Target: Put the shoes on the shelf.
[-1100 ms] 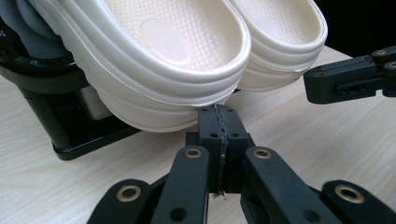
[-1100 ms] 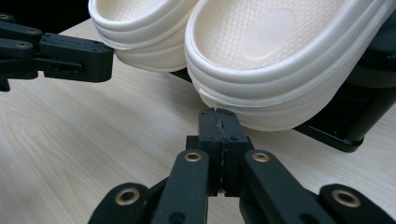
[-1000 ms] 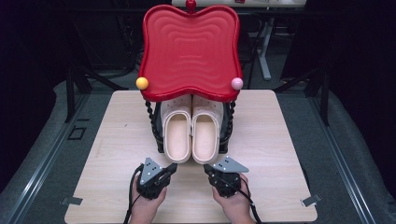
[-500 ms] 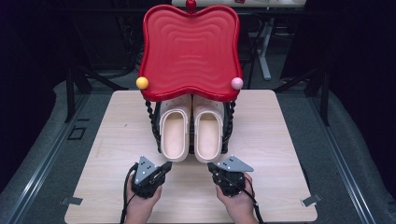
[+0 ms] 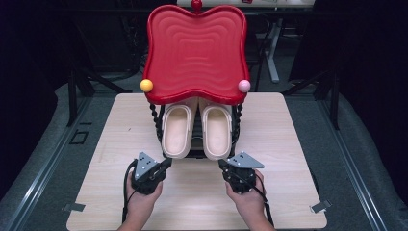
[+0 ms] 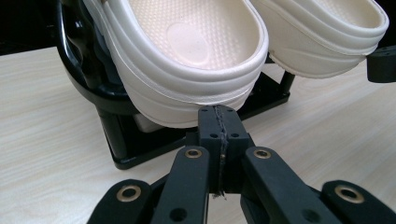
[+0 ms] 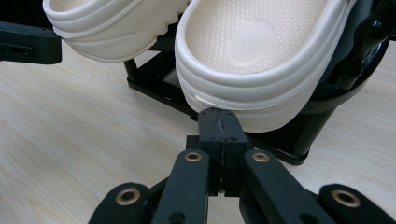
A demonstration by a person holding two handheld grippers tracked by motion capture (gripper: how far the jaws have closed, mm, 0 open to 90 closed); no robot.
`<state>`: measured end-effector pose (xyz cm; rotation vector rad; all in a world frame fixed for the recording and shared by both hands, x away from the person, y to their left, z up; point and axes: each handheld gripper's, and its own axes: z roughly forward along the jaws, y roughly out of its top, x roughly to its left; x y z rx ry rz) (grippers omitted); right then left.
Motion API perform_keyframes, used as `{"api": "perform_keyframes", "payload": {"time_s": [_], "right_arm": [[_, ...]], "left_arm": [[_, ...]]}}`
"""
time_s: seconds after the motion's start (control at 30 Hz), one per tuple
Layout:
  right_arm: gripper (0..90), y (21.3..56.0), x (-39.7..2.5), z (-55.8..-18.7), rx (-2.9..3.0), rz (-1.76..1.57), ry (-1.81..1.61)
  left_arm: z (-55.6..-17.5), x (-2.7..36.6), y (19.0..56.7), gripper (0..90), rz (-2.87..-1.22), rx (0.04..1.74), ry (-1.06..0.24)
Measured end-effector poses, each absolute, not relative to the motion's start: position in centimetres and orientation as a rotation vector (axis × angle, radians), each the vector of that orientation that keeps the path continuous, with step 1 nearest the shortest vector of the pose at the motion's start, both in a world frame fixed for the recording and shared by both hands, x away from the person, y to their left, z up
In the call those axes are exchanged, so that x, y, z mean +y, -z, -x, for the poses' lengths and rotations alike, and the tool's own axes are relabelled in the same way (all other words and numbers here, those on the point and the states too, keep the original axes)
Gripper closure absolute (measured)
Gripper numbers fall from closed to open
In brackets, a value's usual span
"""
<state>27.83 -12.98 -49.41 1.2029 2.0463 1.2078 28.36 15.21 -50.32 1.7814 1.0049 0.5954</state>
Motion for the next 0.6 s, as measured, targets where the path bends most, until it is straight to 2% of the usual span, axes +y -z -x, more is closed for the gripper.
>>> {"api": "perform_keyframes", "payload": {"time_s": [0.6], "right_arm": [[90.0,47.6,-12.4,-30.8,2.012,-1.192,-1.193]], "left_arm": [[-31.6,14.3,48.4,90.0,-1.783,1.015,-0.629]]}}
